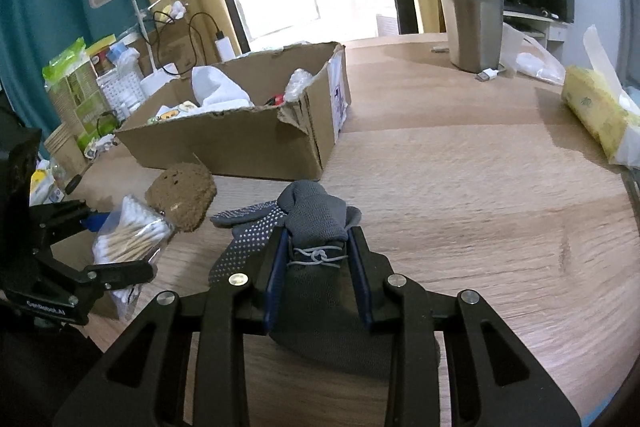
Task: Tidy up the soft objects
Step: 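Grasp the cotton swab bag with the left gripper while the right grasps the gray dotted glove, then carry the cotton swab bag over the box with the left gripper while the right carries the glove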
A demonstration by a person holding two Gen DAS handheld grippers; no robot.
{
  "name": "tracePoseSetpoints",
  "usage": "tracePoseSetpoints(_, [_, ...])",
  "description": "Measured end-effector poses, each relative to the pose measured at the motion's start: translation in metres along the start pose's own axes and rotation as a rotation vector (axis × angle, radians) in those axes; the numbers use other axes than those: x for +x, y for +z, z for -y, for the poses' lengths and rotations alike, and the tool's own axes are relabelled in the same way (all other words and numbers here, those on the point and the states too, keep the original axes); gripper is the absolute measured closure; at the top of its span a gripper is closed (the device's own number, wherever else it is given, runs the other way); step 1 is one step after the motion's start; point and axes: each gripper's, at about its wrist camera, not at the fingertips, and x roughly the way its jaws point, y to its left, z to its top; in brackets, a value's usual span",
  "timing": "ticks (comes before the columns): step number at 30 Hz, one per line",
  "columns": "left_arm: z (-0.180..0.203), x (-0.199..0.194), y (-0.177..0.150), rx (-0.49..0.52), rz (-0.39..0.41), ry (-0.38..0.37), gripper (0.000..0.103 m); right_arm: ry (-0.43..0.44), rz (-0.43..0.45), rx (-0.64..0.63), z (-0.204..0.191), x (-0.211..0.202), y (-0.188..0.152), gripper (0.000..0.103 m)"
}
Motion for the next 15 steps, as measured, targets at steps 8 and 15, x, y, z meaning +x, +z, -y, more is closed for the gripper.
tracePoseSetpoints(8, [0.0034, 0.0026, -0.0016, 0.043, 0.016, 0.032, 0.03, 0.003, 0.0, 0.003, -0.0032, 0.0046, -0.0015, 0.07])
tracePoseSetpoints(15, [0.003, 0.0005, -0.0021, 0.039, 0.019, 0.038, 0.048, -0.005, 0.013, -0.017, -0.0091, 0.0037, 0.0003, 0.07])
